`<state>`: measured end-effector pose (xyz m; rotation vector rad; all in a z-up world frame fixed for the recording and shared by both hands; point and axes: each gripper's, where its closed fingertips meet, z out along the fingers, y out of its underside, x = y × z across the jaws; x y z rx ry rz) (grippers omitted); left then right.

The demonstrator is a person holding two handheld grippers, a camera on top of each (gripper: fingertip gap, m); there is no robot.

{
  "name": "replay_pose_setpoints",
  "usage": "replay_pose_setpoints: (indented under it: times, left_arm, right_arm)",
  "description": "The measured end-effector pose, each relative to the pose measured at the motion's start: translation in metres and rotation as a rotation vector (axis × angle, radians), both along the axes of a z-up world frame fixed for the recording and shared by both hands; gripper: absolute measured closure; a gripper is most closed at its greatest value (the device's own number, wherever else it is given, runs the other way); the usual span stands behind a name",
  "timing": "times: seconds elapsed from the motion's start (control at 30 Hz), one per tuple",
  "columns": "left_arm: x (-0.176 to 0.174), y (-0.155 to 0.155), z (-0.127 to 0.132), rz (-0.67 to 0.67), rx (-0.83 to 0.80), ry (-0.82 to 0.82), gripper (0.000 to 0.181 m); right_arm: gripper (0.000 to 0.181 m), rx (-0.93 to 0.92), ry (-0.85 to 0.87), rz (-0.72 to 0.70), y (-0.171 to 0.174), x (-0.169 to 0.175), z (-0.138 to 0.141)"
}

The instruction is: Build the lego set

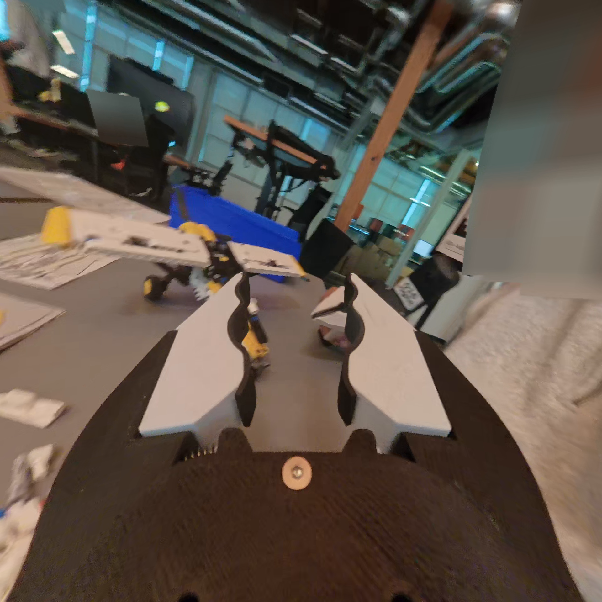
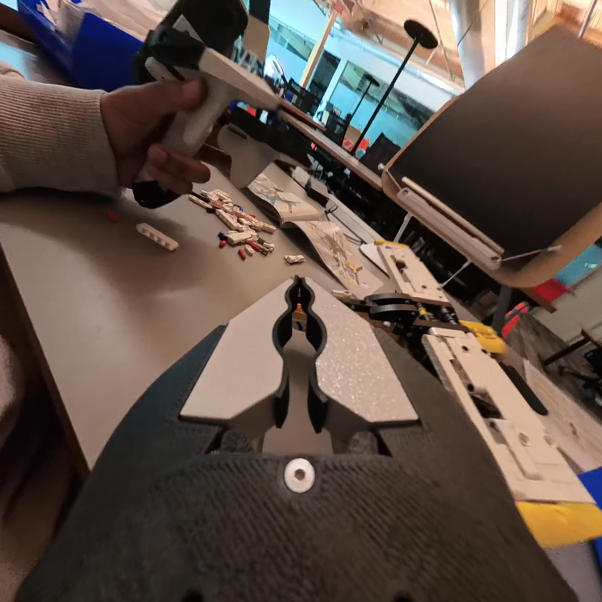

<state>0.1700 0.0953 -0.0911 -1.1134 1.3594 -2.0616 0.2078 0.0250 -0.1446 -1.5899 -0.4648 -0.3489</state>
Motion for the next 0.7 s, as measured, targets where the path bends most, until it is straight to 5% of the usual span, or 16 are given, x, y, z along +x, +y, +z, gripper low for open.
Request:
replay_pose_setpoints:
  times: [0.13,0.3,0.5,0.7]
  left_arm:
    - [-0.005,-0.034,0.024,0.029,0.061,-0.057,0.122]
    - [0.035,-0.053,0.000,0.119,0.219,0.195,0.104]
    - [0.084,-0.047,-0.063,0.180,0.287,0.589,0.105]
    - [0.113,-0.045,-0.085,0.211,0.382,0.678,0.136]
  right_arm:
    - [0.181,0.182,-0.078,-0.021,-0.030,0.018,0.026]
    - [0.181,0.441,-0.031,-0.156,-0.081,0.063,0.070]
    - [0.181,0.385,-0.263,-0.380,-0.085,0.095,0.054]
    - [0.181,0.437,-0.242,-0.407,-0.095,0.103,0.059]
